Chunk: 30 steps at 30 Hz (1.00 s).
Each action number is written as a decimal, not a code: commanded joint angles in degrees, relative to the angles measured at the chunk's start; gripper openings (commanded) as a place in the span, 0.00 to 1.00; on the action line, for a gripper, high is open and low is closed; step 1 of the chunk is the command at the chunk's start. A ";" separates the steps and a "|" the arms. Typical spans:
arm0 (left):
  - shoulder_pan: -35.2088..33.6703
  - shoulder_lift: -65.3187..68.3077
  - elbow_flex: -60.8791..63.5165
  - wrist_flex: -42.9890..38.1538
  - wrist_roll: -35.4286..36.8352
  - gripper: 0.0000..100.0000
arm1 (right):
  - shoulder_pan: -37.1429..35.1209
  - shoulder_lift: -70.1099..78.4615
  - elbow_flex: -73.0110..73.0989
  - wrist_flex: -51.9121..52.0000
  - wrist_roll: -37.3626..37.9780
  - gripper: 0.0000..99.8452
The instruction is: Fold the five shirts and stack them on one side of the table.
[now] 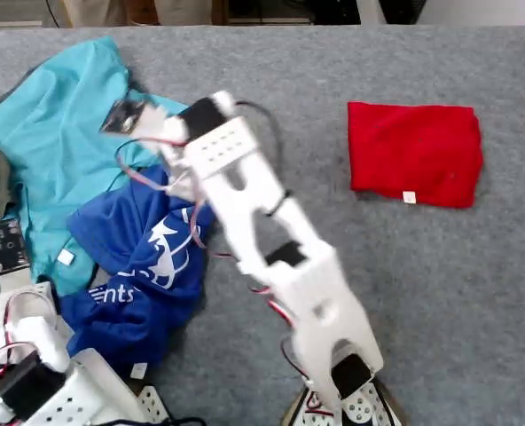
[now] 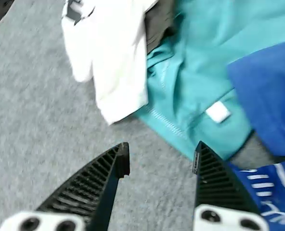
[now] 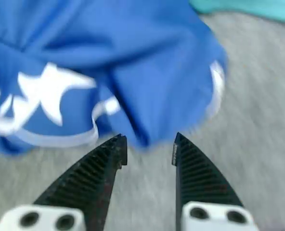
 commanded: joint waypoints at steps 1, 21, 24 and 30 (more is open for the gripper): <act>-2.81 -0.22 1.05 -2.11 -1.67 0.22 | -1.98 12.09 -16.92 1.05 -0.44 0.17; 0.70 -0.22 1.14 -2.11 -1.41 0.22 | 11.56 15.43 -15.08 1.67 -6.59 0.00; 1.05 -0.13 1.49 -2.02 -1.41 0.22 | 13.85 6.90 -1.98 1.58 -6.33 0.00; 1.93 -0.13 1.58 -2.02 -1.32 0.22 | 18.42 -10.86 20.88 1.32 -1.85 0.00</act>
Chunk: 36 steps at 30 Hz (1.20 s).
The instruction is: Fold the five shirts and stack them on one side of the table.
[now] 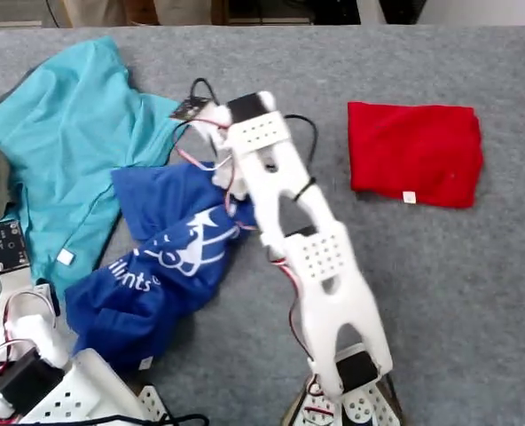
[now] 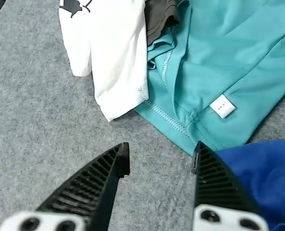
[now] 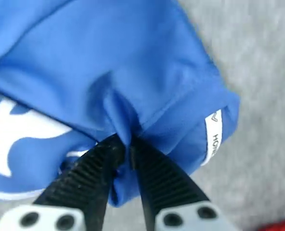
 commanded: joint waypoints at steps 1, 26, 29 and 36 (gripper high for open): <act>1.05 -0.22 -0.18 -0.88 -0.35 0.22 | 4.09 -14.29 12.26 1.05 2.37 0.00; 14.59 3.91 -1.93 2.55 9.41 0.22 | 26.86 -77.49 95.52 -14.95 24.26 0.00; 15.12 13.23 -6.33 2.37 12.48 0.22 | 26.59 -85.05 97.45 -11.69 27.87 0.01; 19.87 44.88 -22.42 2.90 19.08 0.22 | 25.89 -94.73 88.40 0.00 31.12 0.28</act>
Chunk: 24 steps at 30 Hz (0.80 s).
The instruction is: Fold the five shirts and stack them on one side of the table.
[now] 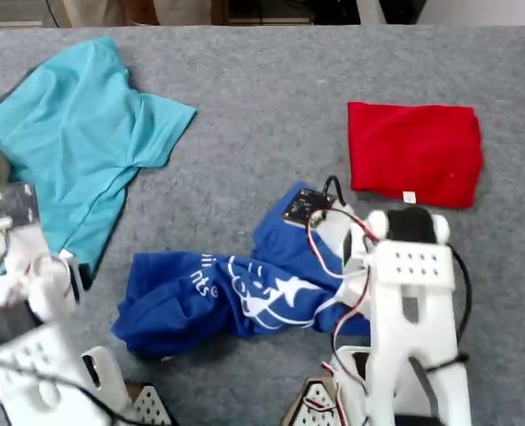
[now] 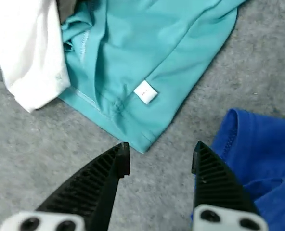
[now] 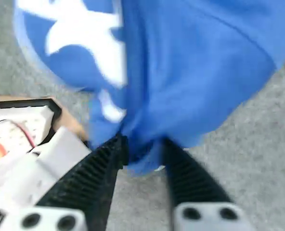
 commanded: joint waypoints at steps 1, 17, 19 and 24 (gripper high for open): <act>2.37 16.31 -9.67 0.26 2.81 0.22 | -0.13 -2.77 -7.87 5.89 3.08 0.28; 12.04 30.02 -18.55 9.32 10.20 0.18 | -7.43 41.63 -52.53 4.04 -12.31 0.22; 11.69 30.02 -18.11 9.41 10.02 0.18 | -10.24 48.57 -58.07 4.04 -13.63 0.22; 11.69 30.02 -13.98 9.41 9.93 0.18 | -13.93 66.24 -72.92 3.52 -16.79 0.22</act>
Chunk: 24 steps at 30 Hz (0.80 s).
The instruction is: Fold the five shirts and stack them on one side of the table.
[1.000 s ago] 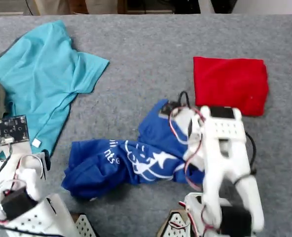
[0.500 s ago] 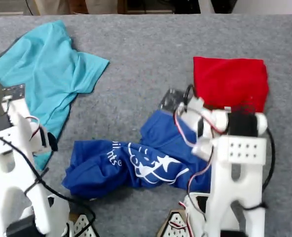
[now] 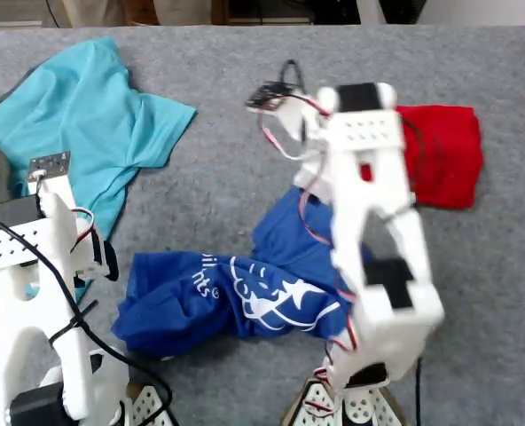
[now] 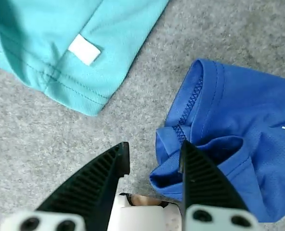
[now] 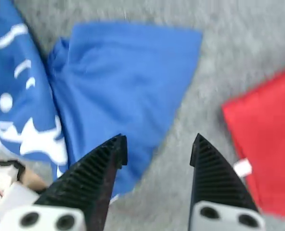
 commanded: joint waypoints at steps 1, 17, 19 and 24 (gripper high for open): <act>0.44 -0.04 1.76 0.09 0.35 0.18 | -1.89 11.74 -12.97 -0.62 -2.73 0.22; 0.35 -0.04 2.55 0.00 0.35 0.18 | -0.40 43.82 -40.57 1.85 -6.59 0.22; 0.35 -0.04 2.55 0.00 0.35 0.18 | -0.40 44.26 -40.57 1.85 -6.59 0.22; 0.62 -0.04 2.55 -0.09 0.35 0.18 | -0.84 45.23 -39.78 1.67 -6.59 0.19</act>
